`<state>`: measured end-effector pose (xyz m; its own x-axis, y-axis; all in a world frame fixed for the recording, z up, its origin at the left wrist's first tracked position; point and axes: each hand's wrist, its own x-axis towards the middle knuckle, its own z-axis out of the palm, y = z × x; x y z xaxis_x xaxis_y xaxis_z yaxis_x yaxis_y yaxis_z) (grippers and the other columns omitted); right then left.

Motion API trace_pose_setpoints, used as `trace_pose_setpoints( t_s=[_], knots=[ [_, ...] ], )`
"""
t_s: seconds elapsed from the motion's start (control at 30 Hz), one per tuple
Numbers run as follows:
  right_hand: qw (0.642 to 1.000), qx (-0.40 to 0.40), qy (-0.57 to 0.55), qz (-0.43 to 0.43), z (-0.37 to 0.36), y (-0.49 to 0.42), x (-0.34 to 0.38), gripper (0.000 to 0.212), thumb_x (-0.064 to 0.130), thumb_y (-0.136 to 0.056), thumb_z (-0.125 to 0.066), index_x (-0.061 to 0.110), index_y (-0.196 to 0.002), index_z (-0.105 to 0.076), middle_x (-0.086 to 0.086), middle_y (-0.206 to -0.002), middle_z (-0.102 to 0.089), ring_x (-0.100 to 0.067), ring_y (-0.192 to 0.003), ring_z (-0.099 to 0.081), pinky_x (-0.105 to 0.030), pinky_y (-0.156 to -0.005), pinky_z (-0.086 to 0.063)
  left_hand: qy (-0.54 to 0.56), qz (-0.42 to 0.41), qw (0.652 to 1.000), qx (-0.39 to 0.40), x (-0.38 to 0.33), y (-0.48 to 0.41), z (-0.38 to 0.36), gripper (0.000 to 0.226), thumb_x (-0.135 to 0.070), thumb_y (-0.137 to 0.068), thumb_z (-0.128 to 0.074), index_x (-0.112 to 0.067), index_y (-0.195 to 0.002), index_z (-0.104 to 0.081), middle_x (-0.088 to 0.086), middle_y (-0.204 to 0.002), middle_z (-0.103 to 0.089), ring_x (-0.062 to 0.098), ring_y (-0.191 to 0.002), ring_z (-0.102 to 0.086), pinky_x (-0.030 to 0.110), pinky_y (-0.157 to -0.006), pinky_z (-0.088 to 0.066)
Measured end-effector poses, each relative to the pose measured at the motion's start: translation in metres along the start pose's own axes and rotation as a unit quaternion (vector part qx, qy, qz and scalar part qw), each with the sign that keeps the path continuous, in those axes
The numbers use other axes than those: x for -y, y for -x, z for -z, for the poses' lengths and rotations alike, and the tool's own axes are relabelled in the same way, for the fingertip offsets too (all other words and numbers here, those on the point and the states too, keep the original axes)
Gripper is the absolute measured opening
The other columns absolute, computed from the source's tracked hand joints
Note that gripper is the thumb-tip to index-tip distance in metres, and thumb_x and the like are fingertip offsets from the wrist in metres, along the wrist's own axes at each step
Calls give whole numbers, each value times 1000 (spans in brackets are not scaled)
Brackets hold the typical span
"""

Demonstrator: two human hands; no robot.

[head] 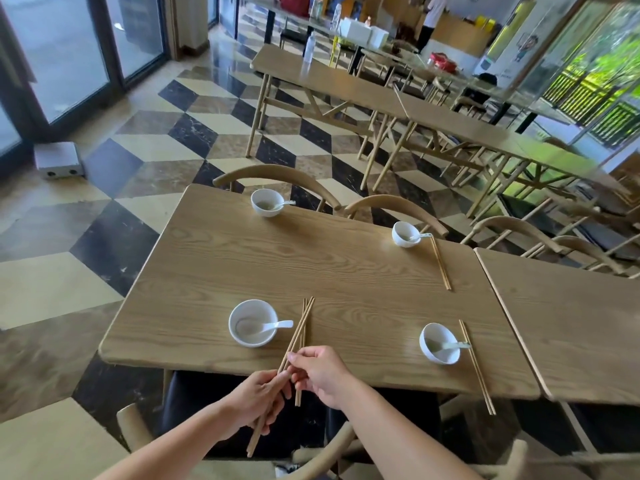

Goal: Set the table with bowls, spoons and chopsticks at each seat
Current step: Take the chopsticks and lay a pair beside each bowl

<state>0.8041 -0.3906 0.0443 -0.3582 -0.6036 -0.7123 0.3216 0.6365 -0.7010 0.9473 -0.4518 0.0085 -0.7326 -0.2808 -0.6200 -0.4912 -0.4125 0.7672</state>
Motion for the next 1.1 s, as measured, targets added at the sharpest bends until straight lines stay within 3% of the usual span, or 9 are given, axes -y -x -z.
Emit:
trace_pose_setpoints(
  t_s=[0.2,0.37,0.57,0.7,0.83,0.97,1.1],
  knots=[
    [1000,4,5,0,13,-6,12,23,5,-95,-61,5,-72,-59,-7,-62,-59,-10,-48,-54,-19,-42,-44,41,24,997,66,-15,-9,2,40,-43,-104,-41,-9,-99,-62,5,-68,-57,18,-57,-54,33,-58,-53],
    [999,-40,13,17,43,-16,35,27,4,-95,-61,5,-68,-58,-8,-62,-55,-12,-48,-50,-21,-41,-43,81,15,995,59,-29,-29,-4,31,-23,-99,-60,6,-110,-65,11,-87,-72,23,-69,-66,37,-68,-57],
    [994,-74,74,22,73,-37,60,24,5,-93,-63,4,-70,-57,-8,-61,-55,-12,-47,-51,-22,-40,-47,93,12,995,13,-47,-61,-21,17,-12,-97,-61,2,-94,-71,15,-89,-75,33,-82,-72,45,-77,-60],
    [966,-165,198,35,88,-49,67,17,21,-83,-73,13,-74,-61,-2,-60,-65,-11,-41,-60,-22,-46,-51,76,10,996,-38,-61,-83,-47,18,-11,-98,-61,2,-91,-71,15,-84,-75,31,-78,-72,45,-76,-61],
    [936,-196,287,52,105,-62,85,28,25,-79,-70,20,-59,-51,3,-55,-64,-13,-49,-70,-17,-41,-43,74,6,994,-75,-80,-101,-67,20,-10,-98,-61,8,-95,-70,14,-80,-74,27,-72,-72,44,-76,-62],
    [915,-200,347,41,112,-72,107,16,18,-78,-66,15,-63,-60,0,-56,-67,-18,-56,-72,-25,-57,-57,74,-6,991,-107,-94,-117,-80,21,-11,-97,-62,7,-89,-69,15,-80,-74,28,-71,-73,46,-73,-61],
    [918,-198,341,44,115,-92,131,6,17,-78,-68,11,-78,-70,-3,-70,-72,-17,-47,-69,-18,-40,-48,90,-17,987,-129,-113,-135,-75,19,-9,-97,-61,3,-85,-69,13,-78,-75,26,-66,-74,37,-62,-62]
  ],
)
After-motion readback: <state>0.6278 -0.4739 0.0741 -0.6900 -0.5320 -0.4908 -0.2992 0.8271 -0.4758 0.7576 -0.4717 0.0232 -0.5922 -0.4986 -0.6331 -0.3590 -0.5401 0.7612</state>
